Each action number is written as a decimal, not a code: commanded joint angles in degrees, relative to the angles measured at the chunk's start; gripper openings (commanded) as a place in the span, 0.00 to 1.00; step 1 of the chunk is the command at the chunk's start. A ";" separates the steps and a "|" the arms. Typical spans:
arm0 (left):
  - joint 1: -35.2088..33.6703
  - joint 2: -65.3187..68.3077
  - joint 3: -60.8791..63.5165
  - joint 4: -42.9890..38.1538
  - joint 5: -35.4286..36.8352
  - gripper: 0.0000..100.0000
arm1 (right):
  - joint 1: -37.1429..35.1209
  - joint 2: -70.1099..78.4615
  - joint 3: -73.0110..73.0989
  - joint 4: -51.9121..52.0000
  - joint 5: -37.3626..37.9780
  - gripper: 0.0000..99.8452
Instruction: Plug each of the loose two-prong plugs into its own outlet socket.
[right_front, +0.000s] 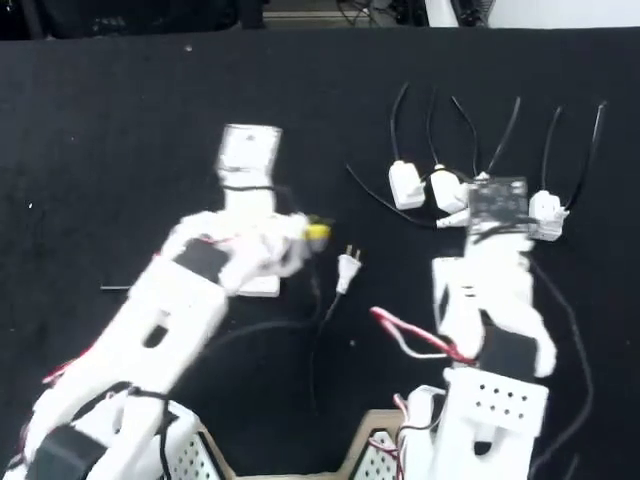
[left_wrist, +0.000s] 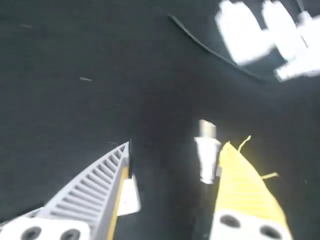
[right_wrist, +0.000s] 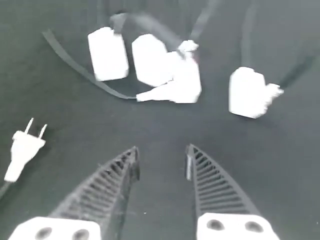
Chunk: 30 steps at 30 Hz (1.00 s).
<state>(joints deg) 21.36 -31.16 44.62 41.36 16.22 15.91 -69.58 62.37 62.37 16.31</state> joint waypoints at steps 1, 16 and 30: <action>-12.97 -6.68 -0.48 4.22 -8.09 0.28 | -9.23 -1.01 3.03 -3.87 0.44 0.14; -27.65 -7.82 22.99 -11.78 -13.45 0.26 | -31.74 27.47 1.36 -18.11 -27.69 0.14; -27.74 -7.65 23.96 -11.78 -12.66 0.26 | -34.90 62.81 -20.00 -16.79 -40.88 0.14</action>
<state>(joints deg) -6.07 -37.23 69.05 30.37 2.77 -18.46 -10.51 48.13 45.41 -23.69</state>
